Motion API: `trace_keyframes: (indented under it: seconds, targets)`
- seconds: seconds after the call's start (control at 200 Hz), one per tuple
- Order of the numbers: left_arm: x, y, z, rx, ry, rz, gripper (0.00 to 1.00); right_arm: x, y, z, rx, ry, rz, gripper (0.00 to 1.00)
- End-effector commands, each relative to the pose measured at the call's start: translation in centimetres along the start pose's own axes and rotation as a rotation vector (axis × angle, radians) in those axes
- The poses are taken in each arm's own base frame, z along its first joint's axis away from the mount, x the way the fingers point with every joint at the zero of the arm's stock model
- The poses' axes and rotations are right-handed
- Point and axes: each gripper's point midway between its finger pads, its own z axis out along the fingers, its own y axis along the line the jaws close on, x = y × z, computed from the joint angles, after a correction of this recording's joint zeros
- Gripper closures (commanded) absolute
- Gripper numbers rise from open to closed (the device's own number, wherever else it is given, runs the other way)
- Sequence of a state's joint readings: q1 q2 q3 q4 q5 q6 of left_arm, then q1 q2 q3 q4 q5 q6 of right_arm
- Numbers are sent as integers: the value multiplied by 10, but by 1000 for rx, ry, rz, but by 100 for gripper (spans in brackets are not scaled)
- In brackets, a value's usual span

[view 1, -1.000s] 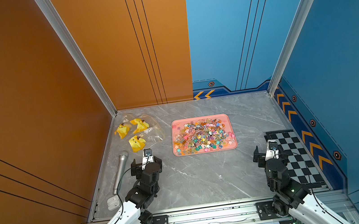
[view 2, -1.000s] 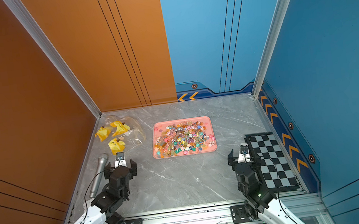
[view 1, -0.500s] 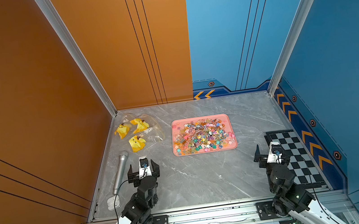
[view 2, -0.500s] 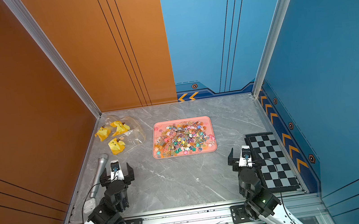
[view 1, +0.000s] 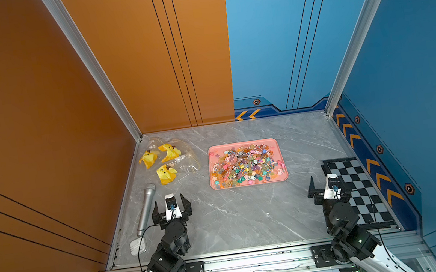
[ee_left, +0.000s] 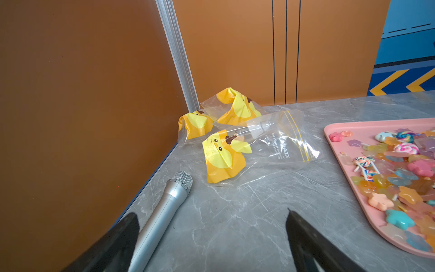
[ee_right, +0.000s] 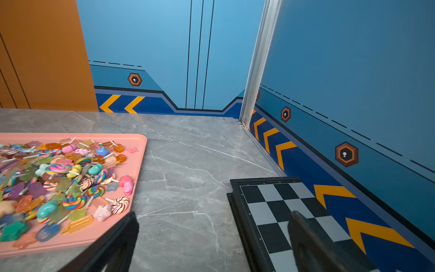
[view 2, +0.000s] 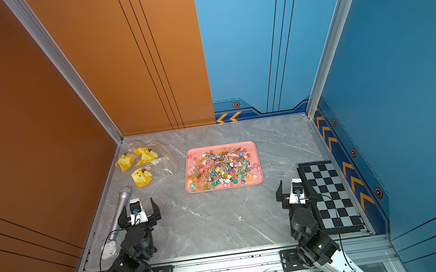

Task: Pour candies out of the ziploc bag
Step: Reset both arms

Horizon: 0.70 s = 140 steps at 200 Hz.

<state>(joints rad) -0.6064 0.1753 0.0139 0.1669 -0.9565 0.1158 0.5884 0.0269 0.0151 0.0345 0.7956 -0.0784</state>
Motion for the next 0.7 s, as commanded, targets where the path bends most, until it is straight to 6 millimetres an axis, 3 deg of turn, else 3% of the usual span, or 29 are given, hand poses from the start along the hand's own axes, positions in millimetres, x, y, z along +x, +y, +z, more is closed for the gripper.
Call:
trace_keyframes:
  seconds: [0.0,0.34,0.696]
  targets:
    - [4,1,3,0,-14,-7,2,5,-2,4,3,-1,34,0]
    - [8,6,11,-11,3,-46,2,11,-13,18,27,22,107,0]
    - [14,10,25,-18,14,-92,2,13,-2,37,20,8,93,0]
